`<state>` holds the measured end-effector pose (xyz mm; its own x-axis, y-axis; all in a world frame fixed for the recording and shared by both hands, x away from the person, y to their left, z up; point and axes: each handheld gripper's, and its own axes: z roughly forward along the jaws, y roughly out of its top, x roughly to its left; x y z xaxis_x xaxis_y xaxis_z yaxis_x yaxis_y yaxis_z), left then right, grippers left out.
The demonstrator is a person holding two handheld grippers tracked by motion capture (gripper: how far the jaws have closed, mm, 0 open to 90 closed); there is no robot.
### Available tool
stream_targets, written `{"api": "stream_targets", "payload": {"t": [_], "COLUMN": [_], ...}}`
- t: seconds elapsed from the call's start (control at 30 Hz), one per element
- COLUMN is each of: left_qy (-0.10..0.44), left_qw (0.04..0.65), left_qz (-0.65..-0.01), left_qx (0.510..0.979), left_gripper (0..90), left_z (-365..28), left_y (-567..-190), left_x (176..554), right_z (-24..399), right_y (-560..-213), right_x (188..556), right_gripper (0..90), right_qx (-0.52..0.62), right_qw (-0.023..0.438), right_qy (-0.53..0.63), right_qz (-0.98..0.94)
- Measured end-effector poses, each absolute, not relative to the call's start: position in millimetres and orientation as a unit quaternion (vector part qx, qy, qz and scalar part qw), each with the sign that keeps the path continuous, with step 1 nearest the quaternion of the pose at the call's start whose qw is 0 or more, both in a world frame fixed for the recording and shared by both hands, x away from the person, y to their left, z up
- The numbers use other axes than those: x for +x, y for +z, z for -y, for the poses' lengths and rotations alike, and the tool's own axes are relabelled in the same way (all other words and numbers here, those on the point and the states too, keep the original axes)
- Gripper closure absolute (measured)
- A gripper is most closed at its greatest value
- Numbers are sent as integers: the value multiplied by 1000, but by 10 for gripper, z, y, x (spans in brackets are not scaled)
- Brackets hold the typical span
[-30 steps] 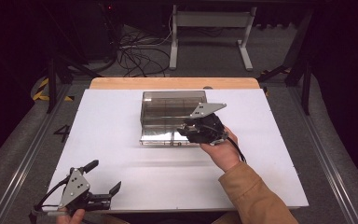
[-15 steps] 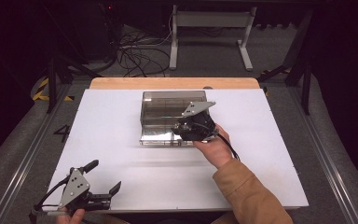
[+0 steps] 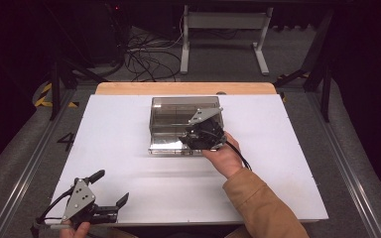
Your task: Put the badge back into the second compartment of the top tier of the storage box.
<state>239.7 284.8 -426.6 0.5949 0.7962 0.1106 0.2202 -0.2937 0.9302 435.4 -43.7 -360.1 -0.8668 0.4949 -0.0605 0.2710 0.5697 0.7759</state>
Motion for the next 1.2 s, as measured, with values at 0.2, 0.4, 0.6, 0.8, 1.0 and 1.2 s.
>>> {"api": "stream_targets", "payload": {"t": [0.2,0.4,0.6,0.8,1.0,1.2], "left_qy": [294,295,295,295,297,296], "left_qw": [489,488,488,488,487,487], "left_qz": [-339,-339,-339,-339,-338,-339], "left_qx": [748,748,748,748,748,749], "left_gripper": [23,23,23,23,23,23], "left_z": [-2846,-2845,-2846,-2847,-2849,-2849], "left_y": [-4266,-4265,-4265,-4265,-4263,-4264], "left_x": [2395,2394,2394,2394,2394,2394], "right_z": [408,388,380,368,361,357], "right_y": [-3643,-3675,-3702,-3720,-3734,-3756], "right_x": [4380,4396,4415,4419,4423,4440], "right_gripper": [574,574,573,573,572,571], "right_qx": [222,225,229,231,232,235], "right_qw": [131,128,125,124,122,120], "right_qy": [399,390,380,372,367,362], "right_qz": [-880,-884,-887,-890,-892,-894]}}
